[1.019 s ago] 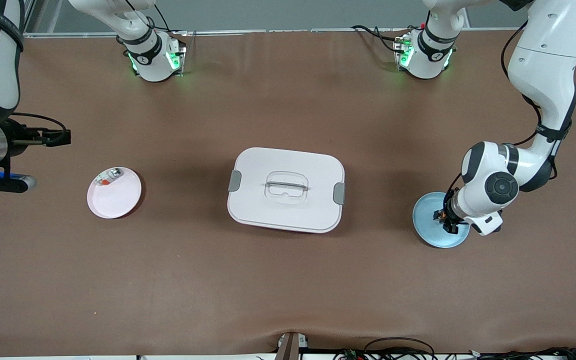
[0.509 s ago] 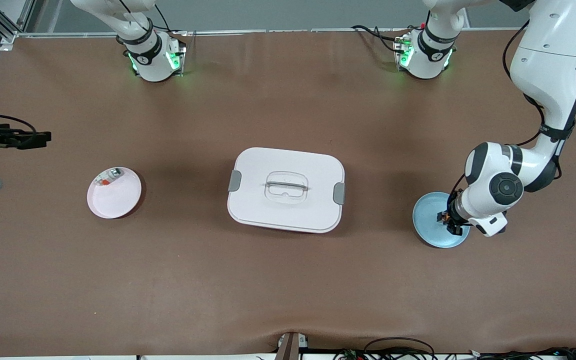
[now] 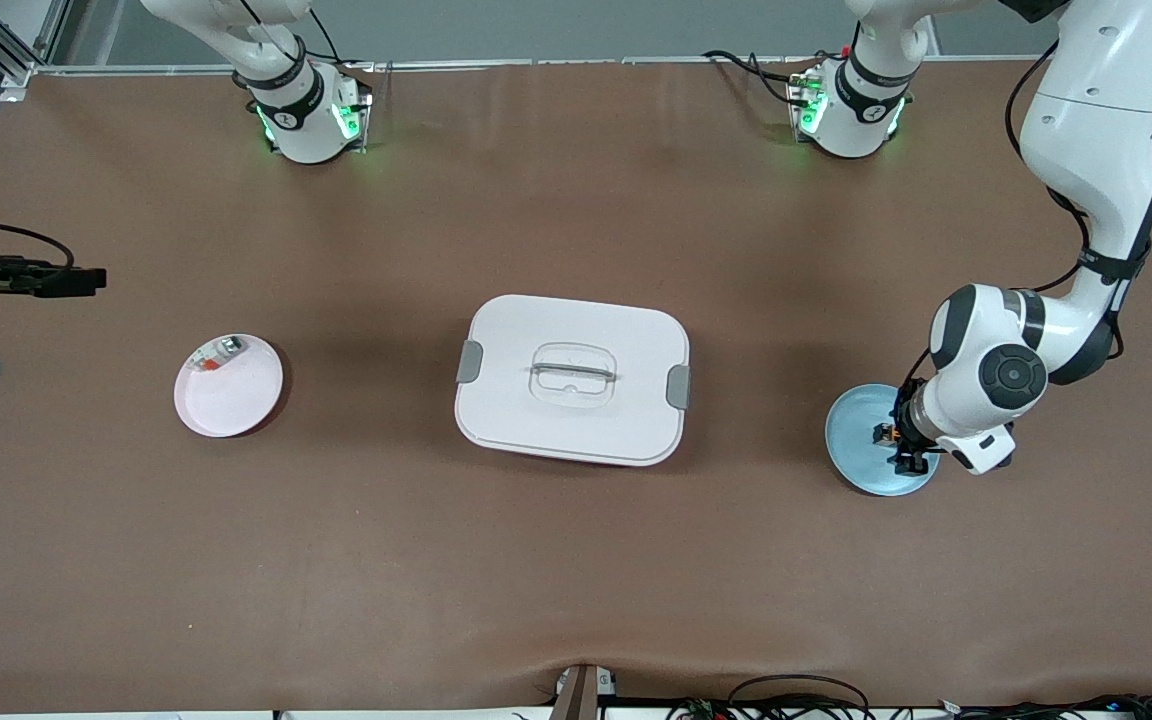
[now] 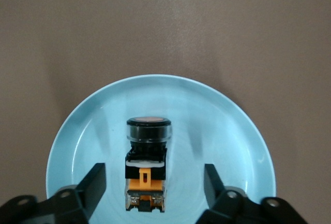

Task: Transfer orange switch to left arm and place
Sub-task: 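Lower the switch onto the light-blue plate and open the left gripper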

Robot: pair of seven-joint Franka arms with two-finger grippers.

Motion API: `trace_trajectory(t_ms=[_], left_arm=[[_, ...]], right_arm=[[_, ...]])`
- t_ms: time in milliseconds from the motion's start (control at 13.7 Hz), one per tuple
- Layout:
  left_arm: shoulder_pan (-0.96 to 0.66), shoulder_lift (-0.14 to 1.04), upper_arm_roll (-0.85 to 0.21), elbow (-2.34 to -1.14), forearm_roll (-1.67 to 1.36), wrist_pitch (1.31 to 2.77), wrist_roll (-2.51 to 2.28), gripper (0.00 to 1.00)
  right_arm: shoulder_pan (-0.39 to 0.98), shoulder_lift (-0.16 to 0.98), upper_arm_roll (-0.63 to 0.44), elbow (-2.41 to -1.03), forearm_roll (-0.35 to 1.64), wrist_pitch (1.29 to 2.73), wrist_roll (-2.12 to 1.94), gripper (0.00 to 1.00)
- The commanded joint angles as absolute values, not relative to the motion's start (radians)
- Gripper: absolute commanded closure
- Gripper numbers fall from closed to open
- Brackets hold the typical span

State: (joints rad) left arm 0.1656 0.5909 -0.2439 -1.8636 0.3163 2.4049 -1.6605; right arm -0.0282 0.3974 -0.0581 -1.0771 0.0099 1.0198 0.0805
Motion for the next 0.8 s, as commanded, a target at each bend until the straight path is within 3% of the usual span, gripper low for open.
trace_trajectory(t_ms=[0,437,728], left_arm=[[0.166,0.496,-0.236,-1.926,0.312,2.413,-1.545,0.00],[0.167,0.350,-0.222,-2.046,0.212,2.413,-0.823,0.00],[0.170,0.316,-0.222,-2.075,0.164,2.411,-0.421,0.00]], right_arm=[[-0.006,0.257,-0.055,-1.207,0.014,1.135,0.083,0.00],[0.000,0.174,-0.055,-1.287,0.017,1.268,0.084,0.00],[0.000,0.042,-0.055,-1.487,0.017,1.399,0.087,0.00]])
